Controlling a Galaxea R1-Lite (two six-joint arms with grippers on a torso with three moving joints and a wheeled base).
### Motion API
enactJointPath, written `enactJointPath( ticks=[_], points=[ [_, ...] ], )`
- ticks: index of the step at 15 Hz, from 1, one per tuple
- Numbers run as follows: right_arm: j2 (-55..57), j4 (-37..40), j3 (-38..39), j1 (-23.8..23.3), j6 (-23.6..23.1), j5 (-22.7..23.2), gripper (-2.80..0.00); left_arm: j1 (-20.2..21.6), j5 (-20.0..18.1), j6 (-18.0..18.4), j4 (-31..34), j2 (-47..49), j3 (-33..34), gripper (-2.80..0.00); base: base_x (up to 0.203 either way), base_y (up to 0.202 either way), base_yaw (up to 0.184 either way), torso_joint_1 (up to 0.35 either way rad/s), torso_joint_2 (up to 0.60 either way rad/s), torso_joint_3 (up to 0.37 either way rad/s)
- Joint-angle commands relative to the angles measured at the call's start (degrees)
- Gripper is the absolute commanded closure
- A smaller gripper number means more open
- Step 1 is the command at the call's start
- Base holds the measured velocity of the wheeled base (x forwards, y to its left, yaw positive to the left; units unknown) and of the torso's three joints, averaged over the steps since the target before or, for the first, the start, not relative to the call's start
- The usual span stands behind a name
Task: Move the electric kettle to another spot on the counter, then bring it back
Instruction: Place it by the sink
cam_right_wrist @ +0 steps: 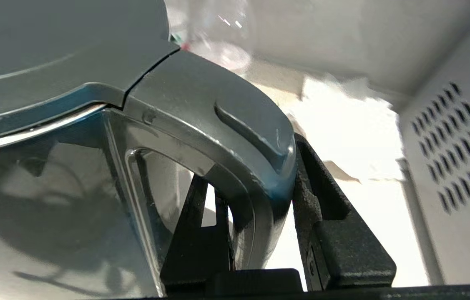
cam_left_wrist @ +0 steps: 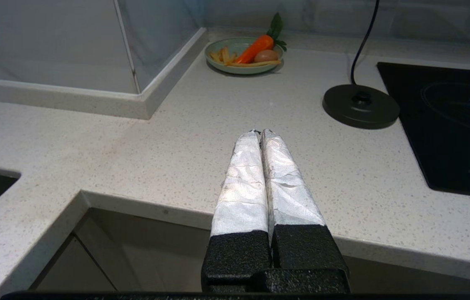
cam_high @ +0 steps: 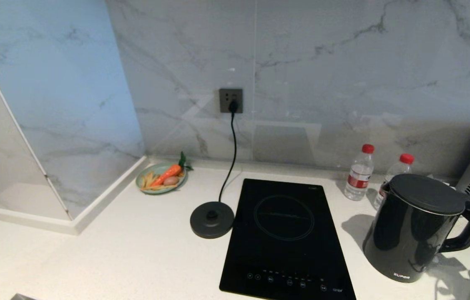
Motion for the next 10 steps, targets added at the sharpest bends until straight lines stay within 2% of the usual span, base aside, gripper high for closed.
enactJointPath(
  ticks=[1, 8, 9, 10],
  points=[
    [0.8, -0.5, 1.1, -1.4, -1.4, 0.1, 0.00, 0.0, 0.0, 0.0, 0.0, -0.1, 0.2, 0.00, 0.000, 0.000, 0.000, 0.000, 0.00, 0.000],
    [1.5, -0.5, 1.4, -3.6, -1.5, 0.1, 0.00, 0.0, 0.0, 0.0, 0.0, -0.1, 0.2, 0.00, 0.000, 0.000, 0.000, 0.000, 0.00, 0.000],
    [1.4, -0.5, 1.4, -3.6, -1.5, 0.2, -2.80, 0.0, 0.0, 0.0, 0.0, -0.1, 0.2, 0.00, 0.000, 0.000, 0.000, 0.000, 0.00, 0.000],
    [1.4, -0.5, 1.6, -3.6, -1.5, 0.1, -2.80, 0.0, 0.0, 0.0, 0.0, -0.1, 0.2, 0.00, 0.000, 0.000, 0.000, 0.000, 0.00, 0.000]
  ],
)
